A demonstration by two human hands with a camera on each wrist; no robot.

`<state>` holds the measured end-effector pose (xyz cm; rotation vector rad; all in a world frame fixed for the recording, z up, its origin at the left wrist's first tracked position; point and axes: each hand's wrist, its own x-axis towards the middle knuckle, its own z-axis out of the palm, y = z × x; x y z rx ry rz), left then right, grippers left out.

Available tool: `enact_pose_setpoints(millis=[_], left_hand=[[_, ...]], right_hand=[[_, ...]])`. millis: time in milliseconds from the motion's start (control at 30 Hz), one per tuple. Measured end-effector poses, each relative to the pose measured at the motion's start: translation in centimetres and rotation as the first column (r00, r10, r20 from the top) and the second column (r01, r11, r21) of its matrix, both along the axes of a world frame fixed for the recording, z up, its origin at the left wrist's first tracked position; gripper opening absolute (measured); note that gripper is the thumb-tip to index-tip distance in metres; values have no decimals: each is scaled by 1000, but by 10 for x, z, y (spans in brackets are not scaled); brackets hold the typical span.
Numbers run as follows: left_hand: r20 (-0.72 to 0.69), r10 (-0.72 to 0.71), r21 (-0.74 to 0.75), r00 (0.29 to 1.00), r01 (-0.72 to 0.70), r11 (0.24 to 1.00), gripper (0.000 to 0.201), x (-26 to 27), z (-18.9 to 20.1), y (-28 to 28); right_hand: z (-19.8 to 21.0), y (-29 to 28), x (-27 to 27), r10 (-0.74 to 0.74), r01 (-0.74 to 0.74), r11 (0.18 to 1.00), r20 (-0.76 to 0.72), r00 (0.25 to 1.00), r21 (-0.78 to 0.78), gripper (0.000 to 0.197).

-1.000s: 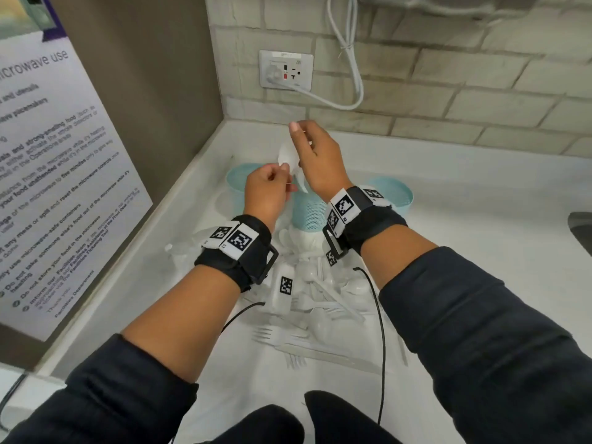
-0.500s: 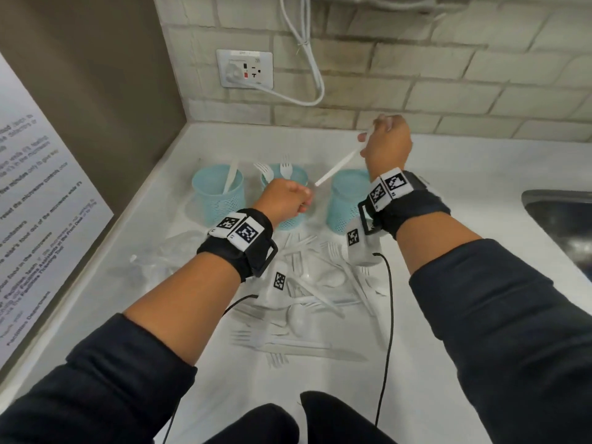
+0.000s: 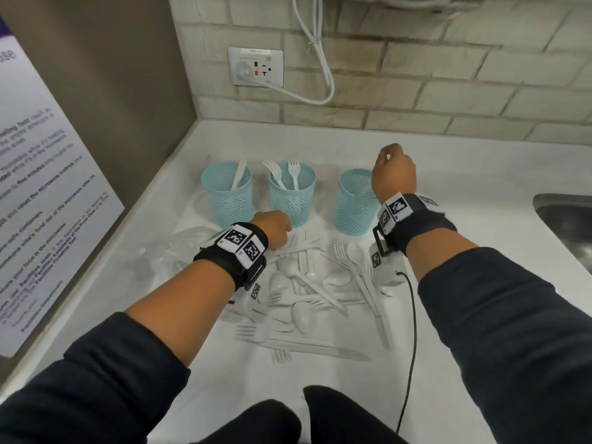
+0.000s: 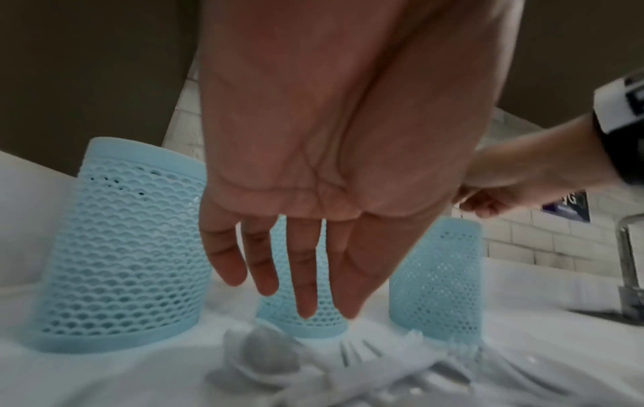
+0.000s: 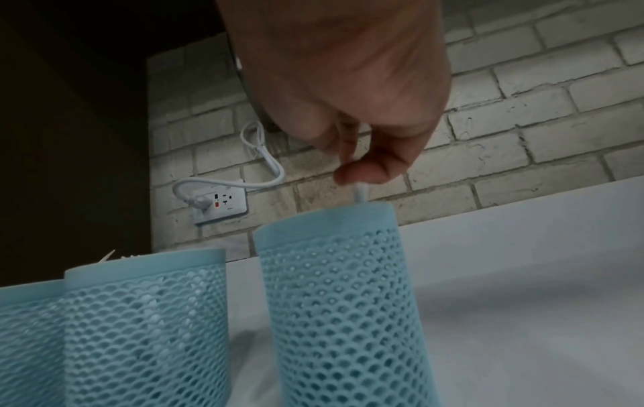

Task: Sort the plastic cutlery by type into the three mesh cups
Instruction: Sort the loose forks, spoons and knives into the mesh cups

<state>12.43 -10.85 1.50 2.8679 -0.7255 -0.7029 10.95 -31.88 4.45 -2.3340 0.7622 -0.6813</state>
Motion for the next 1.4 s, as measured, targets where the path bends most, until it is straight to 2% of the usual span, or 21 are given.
enact_pose_setpoints(millis=[100, 167, 200, 233, 267, 300, 333, 367, 400, 433, 467, 533, 567, 600, 700, 867, 1033, 1133, 1233, 1300, 1400], left_hand=[[6, -38, 118, 999, 37, 992, 58, -4, -8, 0], [42, -57, 164, 997, 49, 985, 58, -6, -12, -1], [53, -52, 176, 997, 42, 984, 57, -6, -13, -2], [60, -33, 179, 998, 22, 984, 55, -6, -14, -3], [61, 5, 179, 998, -16, 984, 53, -6, -15, -5], [65, 61, 162, 996, -71, 984, 50, -6, -16, -6], [66, 126, 129, 990, -133, 983, 49, -6, -18, -6], [62, 187, 86, 980, -192, 978, 52, -5, -22, -7], [53, 242, 38, 969, -244, 969, 56, -4, -25, -8], [41, 285, -9, 958, -285, 958, 60, -4, -29, -9], [34, 320, -50, 947, -318, 947, 64, -3, -32, -10], [36, 368, -101, 929, -363, 926, 67, -3, -37, -11], [39, 382, -114, 923, -376, 920, 68, -2, -38, -11], [39, 386, -121, 922, -380, 917, 68, -2, -39, -11], [26, 394, -120, 919, -388, 914, 65, -1, -40, -14], [17, 441, -182, 897, -431, 884, 56, 0, -40, -17], [-22, 447, -198, 894, -443, 875, 45, 1, -35, -11], [-102, 442, -163, 891, -453, 876, 13, 1, -28, -4], [-196, 478, -207, 856, -513, 833, 29, 5, -25, 2], [-262, 497, -253, 827, -556, 792, 27, 8, -21, 4], [-296, 486, -288, 822, -562, 775, 23, 9, -14, 8]], right_hand=[[5, 6, -1, 5, -1, 998, 73, 997, -56, 29], [12, 13, -2, 149, -128, 983, 169, 974, -128, 23], [16, 16, -4, 268, -249, 959, 149, 952, -136, 19], [22, 20, -6, 386, -379, 918, 43, 921, -115, 17], [28, 25, -8, 483, -495, 868, -159, 861, -48, 16], [34, 31, -11, 540, -566, 822, -403, 739, 63, 17], [37, 37, -13, 545, -567, 802, -622, 562, 190, 18], [37, 41, -14, 510, -518, 808, -774, 374, 282, 22], [33, 42, -15, 447, -473, 826, -867, 221, 305, 27], [25, 41, -16, 355, -482, 840, -924, 140, 250, 33], [15, 39, -18, 252, -549, 826, -957, 147, 133, 39], [-11, 34, -29, 115, -649, 749, -937, 329, -136, 50], [-22, 32, -35, 106, -640, 741, -908, 406, -200, 53], [-31, 32, -39, 111, -616, 760, -892, 439, -209, 55], [-44, 34, -47, 127, -594, 788, -903, 411, -159, 53], [-46, 43, -51, 198, -674, 726, -897, 395, -136, 17], [-48, 55, -46, 245, -609, 790, -874, 420, -72, 31], [-45, 56, -42, 289, -560, 828, -845, 449, -14, 33], [-35, 53, -35, 357, -556, 829, -822, 444, 59, 24], [-27, 51, -30, 452, -551, 819, -771, 448, 161, 21], [-17, 47, -25, 605, -509, 786, -608, 514, 351, 17]])
